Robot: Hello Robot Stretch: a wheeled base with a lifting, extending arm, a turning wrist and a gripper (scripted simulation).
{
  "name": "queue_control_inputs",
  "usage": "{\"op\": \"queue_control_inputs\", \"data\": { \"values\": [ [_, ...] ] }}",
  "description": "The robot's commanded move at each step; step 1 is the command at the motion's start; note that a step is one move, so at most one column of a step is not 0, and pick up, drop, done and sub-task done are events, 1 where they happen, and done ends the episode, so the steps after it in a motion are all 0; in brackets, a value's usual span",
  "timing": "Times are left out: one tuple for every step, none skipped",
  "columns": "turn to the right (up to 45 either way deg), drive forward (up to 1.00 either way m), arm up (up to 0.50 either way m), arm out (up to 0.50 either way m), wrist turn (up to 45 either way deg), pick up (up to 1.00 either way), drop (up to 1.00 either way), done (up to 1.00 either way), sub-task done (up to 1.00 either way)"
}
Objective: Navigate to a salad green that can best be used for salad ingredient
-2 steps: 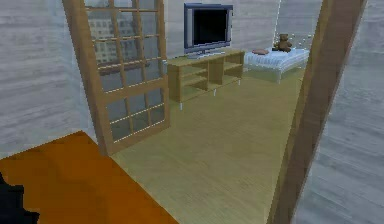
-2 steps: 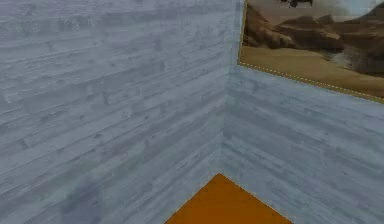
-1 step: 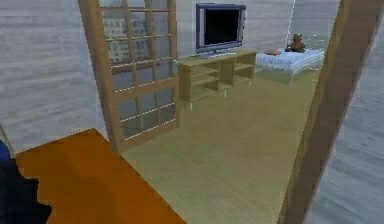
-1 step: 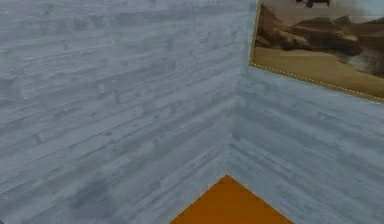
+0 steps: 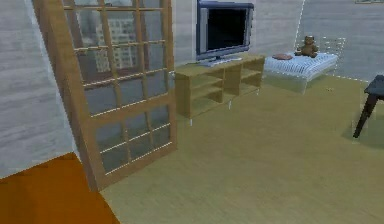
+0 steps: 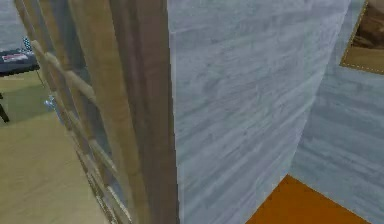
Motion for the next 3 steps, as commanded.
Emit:
{"op": "queue_control_inputs", "data": {
  "values": [
    [27.0, 0.0, 0.0, 0.0, 0.0, 0.0, 0.0, 0.0, 0.0],
    [0.0, 1.0, 0.0, 0.0, 0.0, 0.0, 0.0, 0.0, 0.0],
    [0.0, 0.45, 0.0, 0.0, 0.0, 0.0, 0.0, 0.0, 0.0]
  ]
}}
